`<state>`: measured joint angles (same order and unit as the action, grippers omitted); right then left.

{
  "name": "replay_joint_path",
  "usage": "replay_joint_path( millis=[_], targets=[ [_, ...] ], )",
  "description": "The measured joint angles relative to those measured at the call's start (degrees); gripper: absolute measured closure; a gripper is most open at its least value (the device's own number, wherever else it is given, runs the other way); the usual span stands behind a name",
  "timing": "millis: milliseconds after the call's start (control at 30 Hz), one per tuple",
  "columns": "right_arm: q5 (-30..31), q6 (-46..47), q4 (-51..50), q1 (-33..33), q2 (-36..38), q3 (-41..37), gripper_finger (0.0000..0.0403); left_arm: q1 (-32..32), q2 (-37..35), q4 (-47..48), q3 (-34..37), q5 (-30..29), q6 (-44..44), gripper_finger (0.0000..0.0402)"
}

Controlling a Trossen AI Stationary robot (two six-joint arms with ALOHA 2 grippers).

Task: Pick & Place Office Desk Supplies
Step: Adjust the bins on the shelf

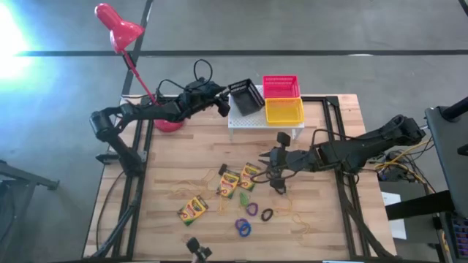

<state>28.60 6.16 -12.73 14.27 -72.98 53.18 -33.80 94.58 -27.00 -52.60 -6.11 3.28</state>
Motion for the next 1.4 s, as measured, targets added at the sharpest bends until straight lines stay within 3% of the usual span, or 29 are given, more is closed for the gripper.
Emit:
replay_joint_path(
  millis=[133, 367, 567, 733, 1000, 1400],
  targets=[
    [-1.3, -4.5, -1.6, -4.9, 0.3, 4.7, 0.0309, 0.0, -5.2, 6.5, 0.3, 0.0, 0.2, 0.0284],
    [-18.4, -15.4, -16.2, -22.4, -5.8, 18.4, 0.0253, 2.7, -16.2, 25.2, 1.7, 0.2, -3.0, 0.0284],
    [-24.3, -27.3, -26.6, -32.7, -19.4, 29.2, 0.0226, 7.2, -21.8, 24.2, 10.1, 0.2, -4.0, 0.0284],
    [-22.0, -32.1, -35.9, -34.9, -28.4, 39.6, 0.0224, 10.6, -24.8, 18.6, 17.5, 0.2, -6.8, 0.0284],
    [-21.1, -35.7, -47.5, -35.0, -36.1, 51.4, 0.0261, 13.5, -25.5, 5.6, 26.1, 0.2, -9.6, 0.0284],
    [-21.6, -23.3, -60.1, -33.1, -42.3, 67.1, 0.0381, 13.9, -25.5, 6.0, 27.1, 0.2, -9.5, 0.0284]
  ],
)
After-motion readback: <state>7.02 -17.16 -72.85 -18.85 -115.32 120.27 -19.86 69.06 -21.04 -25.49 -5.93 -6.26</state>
